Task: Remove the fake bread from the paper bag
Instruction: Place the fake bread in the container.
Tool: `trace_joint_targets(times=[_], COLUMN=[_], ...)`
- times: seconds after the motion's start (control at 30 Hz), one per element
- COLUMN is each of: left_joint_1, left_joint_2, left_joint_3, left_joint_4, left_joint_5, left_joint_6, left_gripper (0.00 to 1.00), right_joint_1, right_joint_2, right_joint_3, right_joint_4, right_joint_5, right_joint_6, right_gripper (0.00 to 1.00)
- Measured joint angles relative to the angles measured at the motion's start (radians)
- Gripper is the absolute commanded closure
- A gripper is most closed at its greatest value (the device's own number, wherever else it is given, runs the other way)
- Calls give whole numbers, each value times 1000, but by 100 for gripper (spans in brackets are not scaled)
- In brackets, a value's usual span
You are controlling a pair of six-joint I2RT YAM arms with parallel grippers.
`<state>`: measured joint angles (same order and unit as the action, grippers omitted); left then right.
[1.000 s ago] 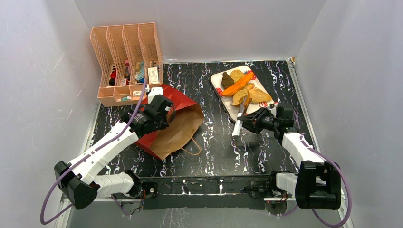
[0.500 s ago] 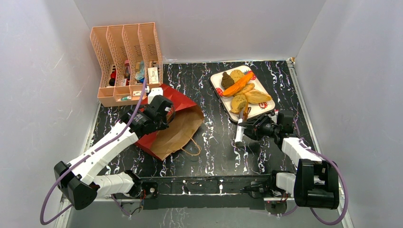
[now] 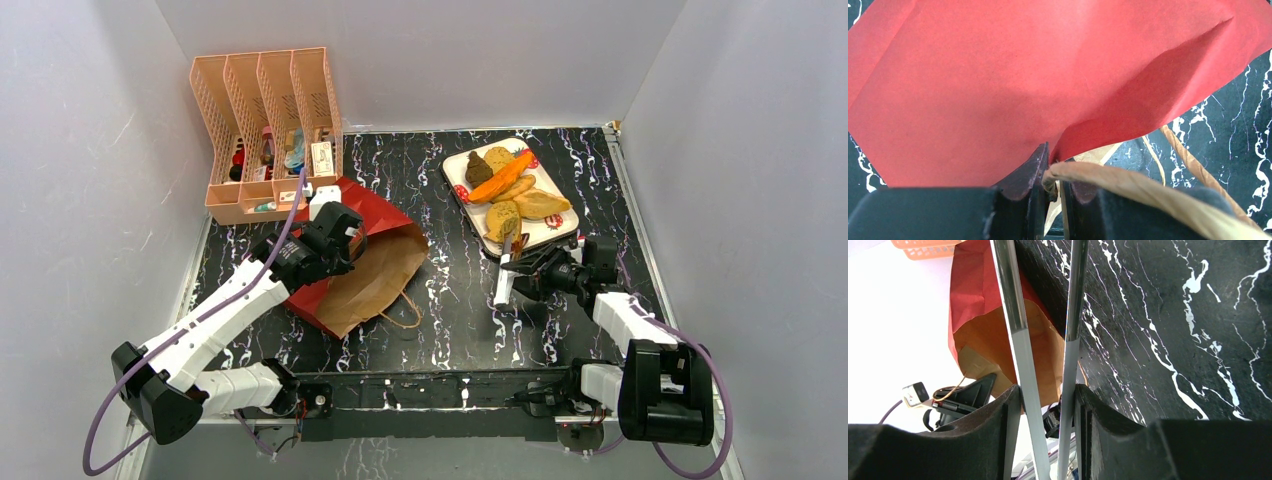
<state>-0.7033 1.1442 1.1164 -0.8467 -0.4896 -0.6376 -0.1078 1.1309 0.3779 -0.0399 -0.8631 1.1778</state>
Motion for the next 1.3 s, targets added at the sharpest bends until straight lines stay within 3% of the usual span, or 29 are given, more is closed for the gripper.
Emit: trace_joint_targets(times=[0.47,1.3], left_joint_1=[1,1], left_joint_2=[24,34], left_joint_3=[83,205], left_joint_4=[-85,-197], left_joint_5=[-19,-47], left_joint_6=[26,24], left_gripper=[88,89], right_joint_1=[0,0], right_joint_2=[-59,-104], right_joint_3=[93,144], right_joint_4=[-239,-338], right_joint_5=[83,140], right_joint_6=[-127,-179], right_gripper=[61,62])
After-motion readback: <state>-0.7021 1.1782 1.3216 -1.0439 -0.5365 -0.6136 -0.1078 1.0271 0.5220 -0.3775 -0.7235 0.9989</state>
